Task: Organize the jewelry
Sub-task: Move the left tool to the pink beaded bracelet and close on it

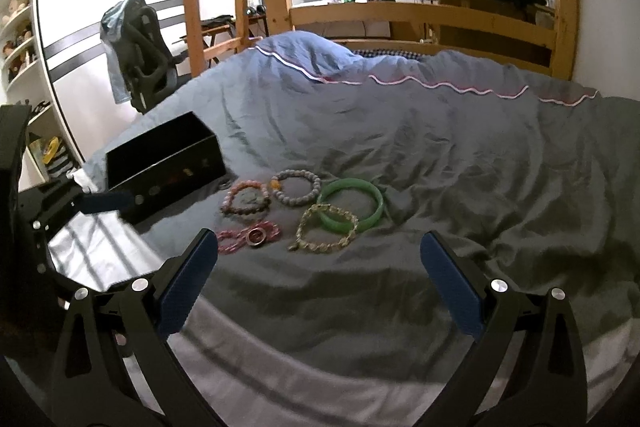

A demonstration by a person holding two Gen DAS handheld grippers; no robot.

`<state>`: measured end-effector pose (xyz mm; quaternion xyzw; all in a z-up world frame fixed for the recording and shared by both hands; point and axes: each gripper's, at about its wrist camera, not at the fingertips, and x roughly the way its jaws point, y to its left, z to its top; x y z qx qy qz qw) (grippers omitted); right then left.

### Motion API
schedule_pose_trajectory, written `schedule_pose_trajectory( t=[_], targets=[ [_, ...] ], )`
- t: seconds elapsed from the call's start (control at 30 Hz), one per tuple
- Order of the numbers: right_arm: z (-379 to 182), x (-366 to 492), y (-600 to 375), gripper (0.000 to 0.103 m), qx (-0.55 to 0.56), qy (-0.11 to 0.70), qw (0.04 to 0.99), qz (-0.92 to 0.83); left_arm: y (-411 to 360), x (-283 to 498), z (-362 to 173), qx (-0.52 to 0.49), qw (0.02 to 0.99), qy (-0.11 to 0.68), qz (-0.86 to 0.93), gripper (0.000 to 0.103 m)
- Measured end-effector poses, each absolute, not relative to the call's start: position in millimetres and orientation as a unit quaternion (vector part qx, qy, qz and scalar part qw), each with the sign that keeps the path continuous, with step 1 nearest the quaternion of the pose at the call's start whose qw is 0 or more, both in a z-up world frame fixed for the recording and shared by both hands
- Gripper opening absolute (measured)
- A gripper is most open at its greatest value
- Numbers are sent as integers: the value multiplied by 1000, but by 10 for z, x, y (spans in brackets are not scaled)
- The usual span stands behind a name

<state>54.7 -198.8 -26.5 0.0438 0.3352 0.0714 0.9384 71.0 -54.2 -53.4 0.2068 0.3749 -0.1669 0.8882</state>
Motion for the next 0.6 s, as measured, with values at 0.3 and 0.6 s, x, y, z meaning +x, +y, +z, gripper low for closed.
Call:
schedule_pose_trajectory(
  t=[0.3, 0.6],
  targets=[
    [-781, 1222, -2230, 72, 114, 411, 902, 66, -791, 1216, -973, 213, 873, 414, -147, 55],
    [-1113, 1511, -2245, 28, 139, 444, 882, 80, -688, 1490, -1069, 152, 866, 456, -137, 18]
  ],
)
